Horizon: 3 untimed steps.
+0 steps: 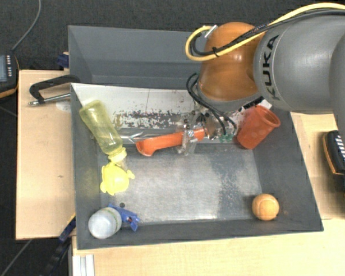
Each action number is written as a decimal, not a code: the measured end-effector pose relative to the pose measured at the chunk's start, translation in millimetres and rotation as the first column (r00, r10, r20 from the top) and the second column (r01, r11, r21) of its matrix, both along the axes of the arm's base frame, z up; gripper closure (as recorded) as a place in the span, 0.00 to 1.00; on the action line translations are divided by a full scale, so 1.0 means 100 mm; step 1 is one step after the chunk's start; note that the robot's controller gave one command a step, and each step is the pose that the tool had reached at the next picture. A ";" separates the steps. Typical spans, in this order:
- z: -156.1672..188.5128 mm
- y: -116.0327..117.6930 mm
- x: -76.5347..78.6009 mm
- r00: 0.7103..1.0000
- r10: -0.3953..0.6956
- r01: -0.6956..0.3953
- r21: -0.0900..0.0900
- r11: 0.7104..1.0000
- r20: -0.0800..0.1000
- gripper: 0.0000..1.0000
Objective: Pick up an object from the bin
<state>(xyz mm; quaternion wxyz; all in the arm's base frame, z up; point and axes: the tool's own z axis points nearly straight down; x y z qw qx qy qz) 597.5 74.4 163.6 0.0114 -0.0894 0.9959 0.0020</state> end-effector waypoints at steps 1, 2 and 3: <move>0.07 0.00 0.00 1.000 -0.001 0.001 0.000 1.000 0.002 1.00; 0.09 0.05 -0.08 0.998 0.070 -0.070 -0.001 0.998 0.005 1.00; 0.42 0.12 -0.10 0.998 0.056 -0.056 0.000 0.998 -0.004 1.00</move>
Offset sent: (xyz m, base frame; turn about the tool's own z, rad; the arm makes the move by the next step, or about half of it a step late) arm -0.0192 0.0091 -0.0297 -0.1540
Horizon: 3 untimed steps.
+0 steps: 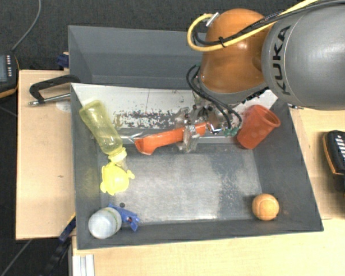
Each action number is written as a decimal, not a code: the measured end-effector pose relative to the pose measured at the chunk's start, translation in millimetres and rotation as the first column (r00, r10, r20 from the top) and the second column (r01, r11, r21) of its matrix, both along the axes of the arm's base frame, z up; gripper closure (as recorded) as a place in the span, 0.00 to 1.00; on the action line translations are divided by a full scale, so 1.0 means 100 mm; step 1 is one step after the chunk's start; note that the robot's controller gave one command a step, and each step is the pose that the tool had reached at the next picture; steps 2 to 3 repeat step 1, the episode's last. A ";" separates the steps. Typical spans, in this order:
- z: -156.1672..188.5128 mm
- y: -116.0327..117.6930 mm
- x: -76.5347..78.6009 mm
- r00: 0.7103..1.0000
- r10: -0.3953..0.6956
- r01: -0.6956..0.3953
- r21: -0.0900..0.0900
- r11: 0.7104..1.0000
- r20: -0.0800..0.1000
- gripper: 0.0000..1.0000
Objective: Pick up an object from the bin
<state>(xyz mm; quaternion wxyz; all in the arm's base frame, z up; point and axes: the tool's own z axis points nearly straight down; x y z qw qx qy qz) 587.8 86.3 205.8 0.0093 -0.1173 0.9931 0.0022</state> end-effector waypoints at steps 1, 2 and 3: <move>0.70 -0.06 0.04 1.000 0.001 -0.001 0.001 1.000 0.010 1.00; 0.70 -0.06 0.04 1.000 0.001 -0.001 0.001 1.000 0.010 1.00; 0.70 -0.06 0.04 1.000 0.001 -0.001 0.001 1.000 0.010 1.00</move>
Offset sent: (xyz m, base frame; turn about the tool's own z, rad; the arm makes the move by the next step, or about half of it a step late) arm -0.0014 0.0096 -0.1358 -0.0008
